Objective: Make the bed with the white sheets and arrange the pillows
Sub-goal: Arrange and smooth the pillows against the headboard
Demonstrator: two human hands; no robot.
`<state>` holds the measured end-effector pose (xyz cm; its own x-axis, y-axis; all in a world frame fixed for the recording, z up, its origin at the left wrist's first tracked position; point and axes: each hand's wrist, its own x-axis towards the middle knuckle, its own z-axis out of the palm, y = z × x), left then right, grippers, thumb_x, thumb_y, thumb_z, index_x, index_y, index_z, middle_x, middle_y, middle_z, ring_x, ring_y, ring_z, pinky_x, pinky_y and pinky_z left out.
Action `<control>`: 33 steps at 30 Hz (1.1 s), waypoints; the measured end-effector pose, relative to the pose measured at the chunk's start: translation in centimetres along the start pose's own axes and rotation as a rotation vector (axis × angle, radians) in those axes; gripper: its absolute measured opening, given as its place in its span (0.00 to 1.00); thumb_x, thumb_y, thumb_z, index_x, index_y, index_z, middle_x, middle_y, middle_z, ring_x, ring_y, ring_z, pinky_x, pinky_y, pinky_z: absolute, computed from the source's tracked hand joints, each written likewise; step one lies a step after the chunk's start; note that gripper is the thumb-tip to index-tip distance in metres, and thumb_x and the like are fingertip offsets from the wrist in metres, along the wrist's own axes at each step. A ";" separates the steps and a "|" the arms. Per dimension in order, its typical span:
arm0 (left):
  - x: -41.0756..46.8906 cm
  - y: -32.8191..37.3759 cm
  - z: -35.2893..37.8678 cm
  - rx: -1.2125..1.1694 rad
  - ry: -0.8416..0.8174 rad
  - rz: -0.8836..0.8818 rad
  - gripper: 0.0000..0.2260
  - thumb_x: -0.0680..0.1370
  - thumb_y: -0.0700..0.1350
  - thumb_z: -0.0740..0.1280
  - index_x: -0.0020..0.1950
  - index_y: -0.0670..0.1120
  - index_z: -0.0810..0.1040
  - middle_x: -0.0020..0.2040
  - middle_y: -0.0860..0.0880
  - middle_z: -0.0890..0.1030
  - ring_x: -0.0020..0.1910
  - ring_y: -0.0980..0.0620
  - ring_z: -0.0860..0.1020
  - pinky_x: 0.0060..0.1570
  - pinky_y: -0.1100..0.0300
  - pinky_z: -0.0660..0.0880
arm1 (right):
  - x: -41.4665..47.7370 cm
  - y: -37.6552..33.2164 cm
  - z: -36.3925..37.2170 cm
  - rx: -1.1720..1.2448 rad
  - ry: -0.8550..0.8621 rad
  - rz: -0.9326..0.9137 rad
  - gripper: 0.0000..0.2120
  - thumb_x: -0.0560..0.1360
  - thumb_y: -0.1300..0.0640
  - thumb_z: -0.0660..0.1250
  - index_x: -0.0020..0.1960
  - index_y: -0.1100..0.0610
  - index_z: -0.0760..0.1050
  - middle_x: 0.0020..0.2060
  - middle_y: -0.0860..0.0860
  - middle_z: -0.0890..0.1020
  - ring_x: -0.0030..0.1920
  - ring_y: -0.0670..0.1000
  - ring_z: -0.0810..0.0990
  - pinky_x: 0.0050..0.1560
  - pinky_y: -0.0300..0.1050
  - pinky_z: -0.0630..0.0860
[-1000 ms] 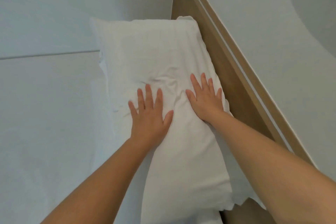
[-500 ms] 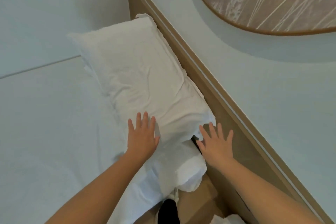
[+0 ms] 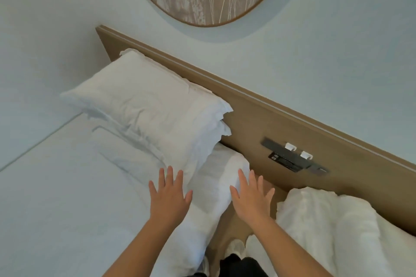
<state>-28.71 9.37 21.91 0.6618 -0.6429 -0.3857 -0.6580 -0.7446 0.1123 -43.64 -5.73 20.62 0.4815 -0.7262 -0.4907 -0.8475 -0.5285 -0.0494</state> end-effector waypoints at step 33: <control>-10.6 48.7 12.9 0.501 -0.146 1.200 0.32 0.81 0.61 0.50 0.80 0.52 0.41 0.79 0.46 0.37 0.77 0.42 0.35 0.73 0.38 0.39 | -21.5 45.3 13.4 0.655 0.015 1.072 0.35 0.81 0.37 0.51 0.79 0.45 0.36 0.79 0.51 0.43 0.79 0.59 0.43 0.72 0.69 0.54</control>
<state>-72.42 -17.77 19.61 -0.4504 -0.8067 -0.3826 -0.8895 0.4422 0.1150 -95.36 -8.13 17.25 -0.5185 -0.6619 -0.5413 -0.7631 0.6438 -0.0563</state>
